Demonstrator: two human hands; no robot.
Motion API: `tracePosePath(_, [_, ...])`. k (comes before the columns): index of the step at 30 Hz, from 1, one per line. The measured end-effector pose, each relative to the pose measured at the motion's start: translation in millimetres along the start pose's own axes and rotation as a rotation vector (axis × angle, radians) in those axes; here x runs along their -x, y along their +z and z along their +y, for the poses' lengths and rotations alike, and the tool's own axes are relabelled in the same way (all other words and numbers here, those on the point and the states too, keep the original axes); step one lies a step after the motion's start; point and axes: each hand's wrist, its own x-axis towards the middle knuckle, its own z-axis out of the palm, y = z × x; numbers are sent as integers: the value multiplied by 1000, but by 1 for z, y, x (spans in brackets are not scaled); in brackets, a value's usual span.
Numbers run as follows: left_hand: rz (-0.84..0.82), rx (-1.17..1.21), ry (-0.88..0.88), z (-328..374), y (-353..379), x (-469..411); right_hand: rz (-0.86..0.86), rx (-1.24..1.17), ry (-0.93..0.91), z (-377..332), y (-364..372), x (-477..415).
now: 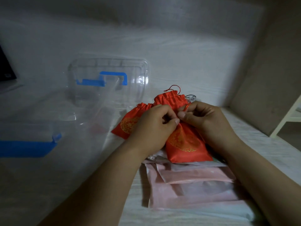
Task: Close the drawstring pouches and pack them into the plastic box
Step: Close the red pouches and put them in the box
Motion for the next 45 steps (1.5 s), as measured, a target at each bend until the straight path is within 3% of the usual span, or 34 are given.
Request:
tracePosePath(12, [44, 56, -13, -4, 6, -6, -37, 37, -89, 3, -5, -2])
tracePosePath(21, [104, -102, 50, -2, 6, -2, -25, 211, -208, 4, 2, 3])
tracePosePath(31, [100, -113, 41, 3, 5, 2, -59, 240, -237, 7, -2, -1])
tracePosePath(38, [143, -295, 69, 7, 6, 5, 3, 440, -334, 19, -3, -8])
tracePosePath(45, [88, -301, 143, 13, 3, 5, -65, 340, -320, 15, -1, -4])
